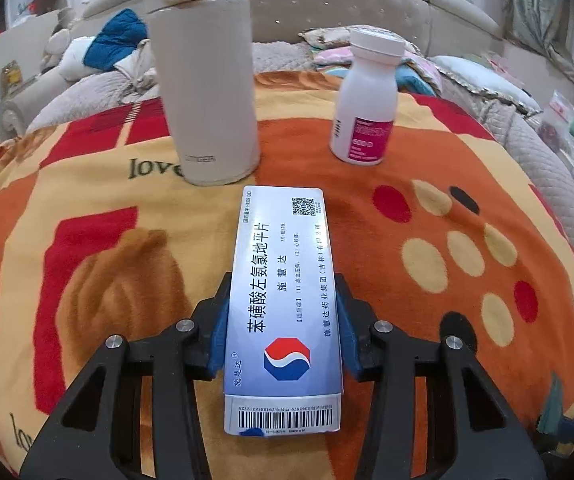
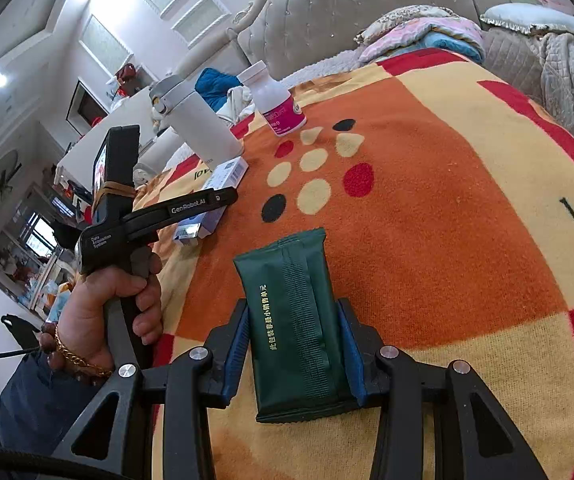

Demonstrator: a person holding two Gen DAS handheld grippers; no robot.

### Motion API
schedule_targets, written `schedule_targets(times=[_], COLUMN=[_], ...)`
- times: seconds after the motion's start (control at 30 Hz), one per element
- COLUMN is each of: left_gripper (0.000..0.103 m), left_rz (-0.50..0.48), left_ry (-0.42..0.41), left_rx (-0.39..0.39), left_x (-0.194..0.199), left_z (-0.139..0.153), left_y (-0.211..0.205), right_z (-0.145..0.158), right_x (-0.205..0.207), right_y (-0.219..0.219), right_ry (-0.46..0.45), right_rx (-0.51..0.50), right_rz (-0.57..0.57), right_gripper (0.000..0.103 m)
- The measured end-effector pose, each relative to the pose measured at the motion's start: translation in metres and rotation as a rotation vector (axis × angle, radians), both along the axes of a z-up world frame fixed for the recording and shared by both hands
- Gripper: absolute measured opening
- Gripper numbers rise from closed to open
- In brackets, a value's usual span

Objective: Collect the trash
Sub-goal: 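Grasp the green pouch with the right tool while the left tool grasps the white-blue medicine box, then lift the green pouch and medicine box and carry both toward the black bin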

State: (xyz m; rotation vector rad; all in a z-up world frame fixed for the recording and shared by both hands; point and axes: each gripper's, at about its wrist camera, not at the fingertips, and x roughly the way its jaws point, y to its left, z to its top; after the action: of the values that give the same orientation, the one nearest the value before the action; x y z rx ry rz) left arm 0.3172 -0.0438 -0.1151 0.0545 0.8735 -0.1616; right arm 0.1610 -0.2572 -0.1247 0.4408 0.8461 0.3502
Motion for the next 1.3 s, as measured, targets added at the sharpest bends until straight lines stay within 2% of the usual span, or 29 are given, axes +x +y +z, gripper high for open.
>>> schedule_targets(times=[0.23, 0.4, 0.53, 0.7, 0.83, 0.93, 1.1, 1.2, 1.3], left_gripper=[0.043, 0.043, 0.043, 0.043, 0.043, 0.043, 0.043, 0.043, 0.043], left_rz=[0.011, 0.009, 0.009, -0.009, 0.008, 0.033, 0.063, 0.086, 0.098], left_ry=[-0.005, -0.016, -0.027, -0.025, -0.019, -0.011, 0.003, 0.008, -0.034], left_rx=[-0.004, 0.006, 0.001, -0.017, -0.041, -0.022, 0.043, 0.025, 0.036], left_x=[-0.004, -0.021, -0.044, -0.093, -0.137, -0.16, -0.187, -0.207, -0.219], left_z=[0.001, 0.005, 0.012, 0.021, 0.023, 0.02, 0.021, 0.036, 0.06], left_y=[0.003, 0.003, 0.005, 0.001, 0.007, 0.015, 0.02, 0.021, 0.013], right_z=[0.0, 0.002, 0.003, 0.002, 0.005, 0.01, 0.028, 0.036, 0.045], right_x=[0.001, -0.001, -0.002, -0.003, -0.007, -0.021, -0.052, -0.072, -0.086], right_y=[-0.001, 0.005, 0.009, 0.01, 0.015, 0.019, 0.015, 0.009, 0.003], right_ry=[-0.001, -0.006, -0.017, -0.017, -0.012, -0.029, -0.078, -0.097, -0.109], right_rx=[-0.014, -0.052, -0.073, -0.089, -0.14, -0.201, -0.19, -0.192, -0.187], right_rz=[0.001, 0.005, 0.011, -0.004, 0.003, 0.019, 0.021, 0.026, 0.042], right_gripper=[0.04, 0.04, 0.041, 0.04, 0.041, 0.04, 0.04, 0.04, 0.04])
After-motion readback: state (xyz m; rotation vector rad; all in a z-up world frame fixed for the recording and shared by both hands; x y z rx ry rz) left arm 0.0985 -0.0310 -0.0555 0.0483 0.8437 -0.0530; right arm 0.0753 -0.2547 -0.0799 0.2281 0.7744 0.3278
